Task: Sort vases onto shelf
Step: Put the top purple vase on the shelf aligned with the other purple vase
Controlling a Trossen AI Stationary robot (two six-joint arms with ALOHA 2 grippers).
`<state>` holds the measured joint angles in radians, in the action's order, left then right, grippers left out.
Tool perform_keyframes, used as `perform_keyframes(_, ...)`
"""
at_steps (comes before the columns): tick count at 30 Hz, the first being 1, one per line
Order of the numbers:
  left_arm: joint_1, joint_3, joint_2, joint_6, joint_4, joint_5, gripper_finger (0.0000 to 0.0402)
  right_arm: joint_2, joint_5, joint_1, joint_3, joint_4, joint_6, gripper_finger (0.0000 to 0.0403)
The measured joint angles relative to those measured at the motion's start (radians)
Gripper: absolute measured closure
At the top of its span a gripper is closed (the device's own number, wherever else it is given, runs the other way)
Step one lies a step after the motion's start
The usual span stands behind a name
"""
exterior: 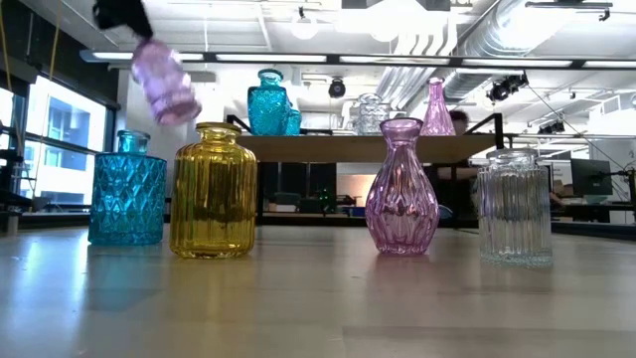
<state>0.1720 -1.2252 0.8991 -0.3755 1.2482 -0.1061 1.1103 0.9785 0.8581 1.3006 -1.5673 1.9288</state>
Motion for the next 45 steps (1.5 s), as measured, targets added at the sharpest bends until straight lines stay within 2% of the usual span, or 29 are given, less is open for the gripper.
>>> perform_keyframes(2,-0.027,-0.066,0.039,0.000,0.003,0.004,0.0385,-0.015,-0.028,0.000,0.000,-0.003,-0.001,0.0402)
perform_keyframes(6,-0.092,-0.196,0.153,0.021,0.000,-0.037,0.0385,-0.054,-0.018,0.000,0.000,-0.005,-0.033,0.0402)
perform_keyframes(14,-0.170,-0.492,0.463,0.167,-0.028,-0.068,0.0385,-0.114,0.024,0.000,0.000,-0.004,-0.096,0.0402)
perform_keyframes(16,-0.173,-0.577,0.538,0.209,-0.054,-0.068,0.0385,-0.119,0.001,0.000,0.000,-0.004,-0.104,0.0402)
perform_keyframes(21,-0.172,-0.812,0.726,0.321,-0.127,-0.069,0.0385,-0.111,-0.138,0.000,0.000,0.004,-0.105,0.0402)
perform_keyframes(28,-0.146,-1.126,0.970,0.413,-0.131,-0.044,0.0385,-0.076,-0.262,0.000,0.000,0.058,-0.171,0.0402)
perform_keyframes(33,-0.123,-1.110,1.029,0.423,-0.242,0.003,0.0385,-0.050,-0.353,0.000,0.000,0.065,-0.199,0.0402)
perform_keyframes(43,-0.100,-1.119,1.115,0.456,-0.318,0.026,0.0385,-0.029,-0.329,0.003,0.000,0.077,-0.210,0.0402)
perform_keyframes(45,-0.100,-1.119,1.128,0.464,-0.316,0.027,0.0385,-0.024,-0.289,0.000,0.000,0.080,-0.210,0.0402)
